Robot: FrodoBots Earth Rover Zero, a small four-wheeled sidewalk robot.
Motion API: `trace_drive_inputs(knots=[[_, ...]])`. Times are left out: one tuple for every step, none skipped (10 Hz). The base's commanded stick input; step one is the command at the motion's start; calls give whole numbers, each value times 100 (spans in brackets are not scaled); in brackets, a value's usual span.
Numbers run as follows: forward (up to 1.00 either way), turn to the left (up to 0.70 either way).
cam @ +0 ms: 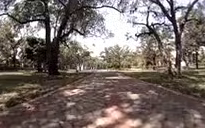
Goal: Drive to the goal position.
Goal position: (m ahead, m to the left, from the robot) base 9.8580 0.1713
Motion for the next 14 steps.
trace_drive_inputs(knots=[[70, 0], [70, 0], [70, 0], [70, 0], [70, 0], [70, 0], [70, 0], [70, 0], [70, 0], [70, 0], [70, 0], [70, 0], [70, 0], [70, 0]])
